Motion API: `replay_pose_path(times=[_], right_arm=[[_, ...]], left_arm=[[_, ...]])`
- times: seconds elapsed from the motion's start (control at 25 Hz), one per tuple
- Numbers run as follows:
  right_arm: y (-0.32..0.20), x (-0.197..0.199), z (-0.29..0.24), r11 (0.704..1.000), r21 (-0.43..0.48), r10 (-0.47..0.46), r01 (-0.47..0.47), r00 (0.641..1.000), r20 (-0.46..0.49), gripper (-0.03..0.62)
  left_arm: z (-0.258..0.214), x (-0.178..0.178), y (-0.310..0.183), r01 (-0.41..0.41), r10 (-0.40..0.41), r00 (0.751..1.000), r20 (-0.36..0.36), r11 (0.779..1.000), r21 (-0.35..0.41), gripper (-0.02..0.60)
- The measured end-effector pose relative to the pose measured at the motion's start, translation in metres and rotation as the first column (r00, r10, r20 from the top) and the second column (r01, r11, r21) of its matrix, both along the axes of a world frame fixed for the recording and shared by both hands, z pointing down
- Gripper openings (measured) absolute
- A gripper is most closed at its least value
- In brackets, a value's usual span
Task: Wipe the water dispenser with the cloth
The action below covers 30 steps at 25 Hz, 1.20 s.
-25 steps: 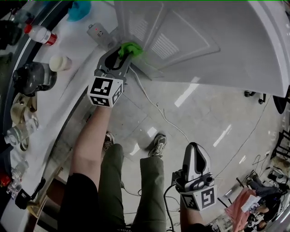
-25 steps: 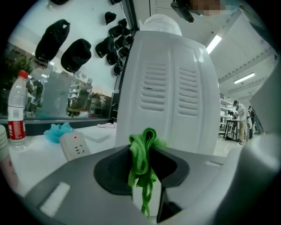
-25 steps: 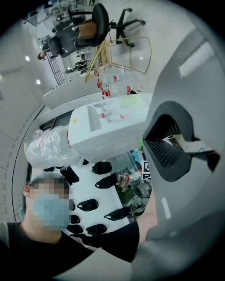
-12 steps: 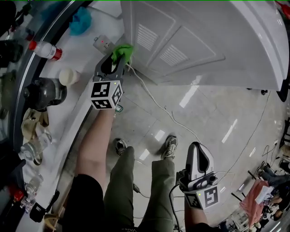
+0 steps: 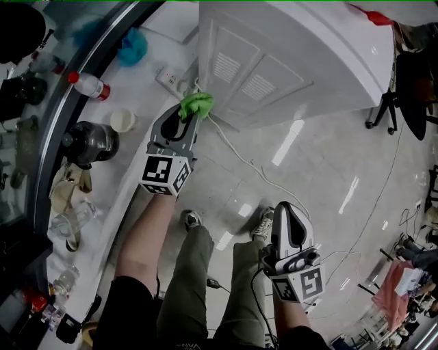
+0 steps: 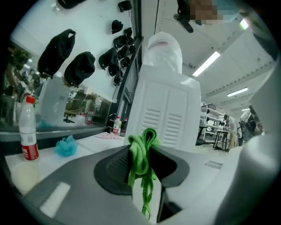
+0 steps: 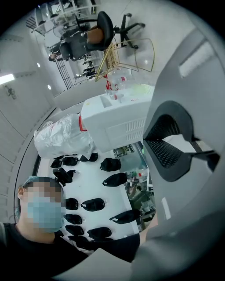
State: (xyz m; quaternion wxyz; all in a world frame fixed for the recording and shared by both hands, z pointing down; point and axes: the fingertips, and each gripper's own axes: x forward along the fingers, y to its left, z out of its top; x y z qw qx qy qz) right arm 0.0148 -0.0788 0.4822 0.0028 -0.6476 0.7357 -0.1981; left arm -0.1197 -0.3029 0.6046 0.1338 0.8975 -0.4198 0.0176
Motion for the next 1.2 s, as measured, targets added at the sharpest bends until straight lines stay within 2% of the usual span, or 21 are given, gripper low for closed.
replay_pose_path(times=[0.24,0.48,0.88,1.2], right_arm=[[0.010,-0.002,-0.036,1.000,0.012,-0.013,0.013,1.000,-0.022,0.005],[0.035,0.012,-0.070,0.999,0.009,-0.048,0.048,0.998,-0.030,0.005],[0.102,0.048,-0.134,0.988,0.027,-0.150,0.152,0.986,-0.068,0.005],[0.148,0.060,-0.180,0.973,0.040,-0.225,0.229,0.970,-0.088,0.005]], left_arm=[[-0.066,-0.003,0.057,-0.049,0.049,0.999,0.004,0.998,0.048,0.115],[-0.116,0.002,0.131,-0.082,0.079,0.995,0.060,0.995,0.050,0.115],[-0.194,0.007,0.244,-0.041,0.036,0.991,0.126,0.999,0.034,0.115],[-0.264,0.012,0.314,0.002,-0.008,0.992,0.128,0.999,0.052,0.115]])
